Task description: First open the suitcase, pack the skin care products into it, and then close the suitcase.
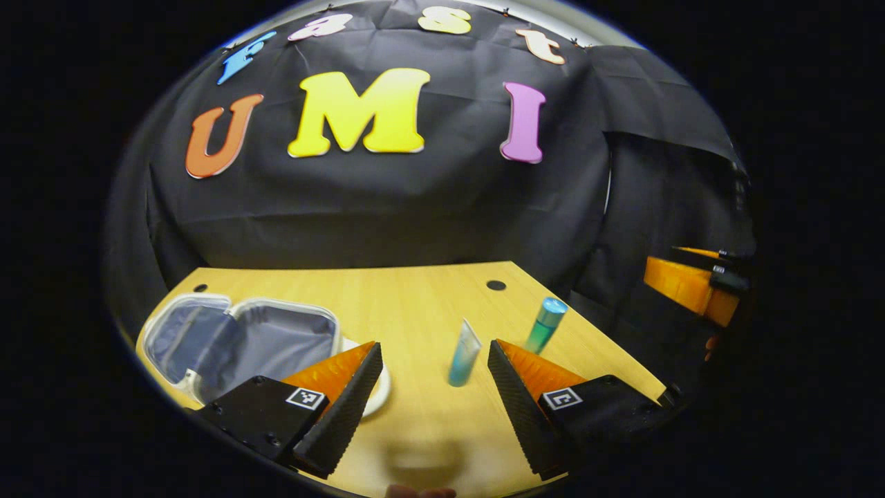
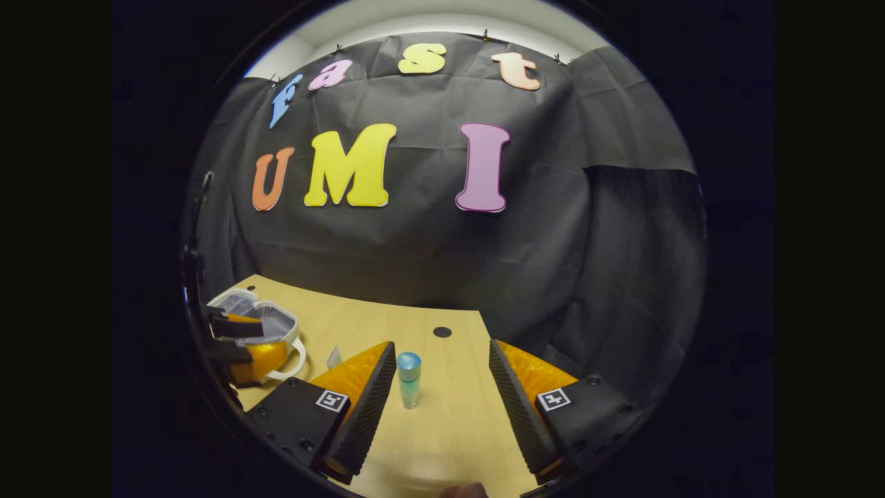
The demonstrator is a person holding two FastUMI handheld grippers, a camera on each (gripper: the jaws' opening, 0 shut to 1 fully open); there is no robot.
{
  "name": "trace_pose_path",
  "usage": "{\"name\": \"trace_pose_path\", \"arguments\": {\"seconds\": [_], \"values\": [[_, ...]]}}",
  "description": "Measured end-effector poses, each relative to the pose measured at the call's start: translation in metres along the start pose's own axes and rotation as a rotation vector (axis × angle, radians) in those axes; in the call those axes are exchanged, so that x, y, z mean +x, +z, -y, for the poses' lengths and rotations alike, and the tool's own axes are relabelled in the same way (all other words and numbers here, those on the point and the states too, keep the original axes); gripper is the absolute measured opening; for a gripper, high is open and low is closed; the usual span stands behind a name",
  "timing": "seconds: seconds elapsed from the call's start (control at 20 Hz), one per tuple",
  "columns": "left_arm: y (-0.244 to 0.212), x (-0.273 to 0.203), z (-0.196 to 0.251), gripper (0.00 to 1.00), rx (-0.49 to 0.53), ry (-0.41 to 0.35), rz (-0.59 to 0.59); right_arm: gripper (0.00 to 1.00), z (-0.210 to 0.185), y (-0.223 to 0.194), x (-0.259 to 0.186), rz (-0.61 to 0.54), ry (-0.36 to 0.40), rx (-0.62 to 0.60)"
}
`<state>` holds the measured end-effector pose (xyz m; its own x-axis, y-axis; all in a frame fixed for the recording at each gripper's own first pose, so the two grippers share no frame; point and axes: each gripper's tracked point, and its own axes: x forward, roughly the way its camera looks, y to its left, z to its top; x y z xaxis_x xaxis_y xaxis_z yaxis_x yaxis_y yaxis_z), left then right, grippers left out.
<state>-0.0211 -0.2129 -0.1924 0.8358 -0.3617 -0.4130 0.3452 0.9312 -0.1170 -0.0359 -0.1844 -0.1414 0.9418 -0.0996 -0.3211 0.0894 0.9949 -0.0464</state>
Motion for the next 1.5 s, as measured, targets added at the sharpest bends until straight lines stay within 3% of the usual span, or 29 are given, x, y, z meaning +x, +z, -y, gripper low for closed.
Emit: {"name": "trace_pose_path", "arguments": {"seconds": [0.3, 0.5, 0.6, 0.7, 0.85, 0.9, 1.05, 1.1, 1.15, 1.2, 1.3, 1.5], "values": [[-0.068, 0.079, 0.011, 0.99, 0.015, 0.004, -0.123, 0.80, 0.039, -0.025, -0.007, -0.087, -0.040, -0.016], [-0.086, 0.119, 0.005, 1.00, 0.013, 0.028, -0.162, 0.81, 0.059, -0.045, -0.007, -0.148, -0.070, -0.007], [-0.096, 0.136, 0.000, 0.96, 0.001, 0.033, -0.199, 0.81, 0.060, -0.051, -0.002, -0.163, -0.070, 0.001], [-0.099, 0.143, -0.002, 0.85, -0.004, 0.033, -0.215, 0.81, 0.055, -0.051, 0.004, -0.165, -0.055, 0.000], [-0.100, 0.145, -0.005, 0.63, 0.010, 0.039, -0.219, 0.81, 0.046, -0.055, 0.015, -0.169, -0.016, -0.008], [-0.099, 0.145, -0.005, 0.42, 0.004, 0.032, -0.215, 0.81, 0.036, -0.059, 0.025, -0.176, 0.025, -0.012], [-0.095, 0.140, -0.004, 0.37, 0.012, 0.009, -0.220, 0.81, 0.015, -0.067, 0.037, -0.186, 0.083, -0.014], [-0.091, 0.138, -0.004, 0.43, 0.017, -0.001, -0.217, 0.81, 0.009, -0.068, 0.040, -0.185, 0.099, -0.019], [-0.087, 0.135, -0.003, 0.35, 0.020, -0.014, -0.216, 0.81, 0.002, -0.072, 0.043, -0.187, 0.116, -0.022], [-0.083, 0.129, -0.001, 0.34, 0.014, -0.028, -0.220, 0.81, -0.005, -0.076, 0.047, -0.189, 0.134, -0.023], [-0.066, 0.105, 0.004, 0.33, -0.028, -0.059, -0.216, 0.81, -0.022, -0.093, 0.060, -0.216, 0.180, -0.019], [-0.033, 0.054, -0.001, 0.33, -0.062, -0.059, -0.193, 0.82, -0.046, -0.116, 0.094, -0.246, 0.193, 0.013]]}}
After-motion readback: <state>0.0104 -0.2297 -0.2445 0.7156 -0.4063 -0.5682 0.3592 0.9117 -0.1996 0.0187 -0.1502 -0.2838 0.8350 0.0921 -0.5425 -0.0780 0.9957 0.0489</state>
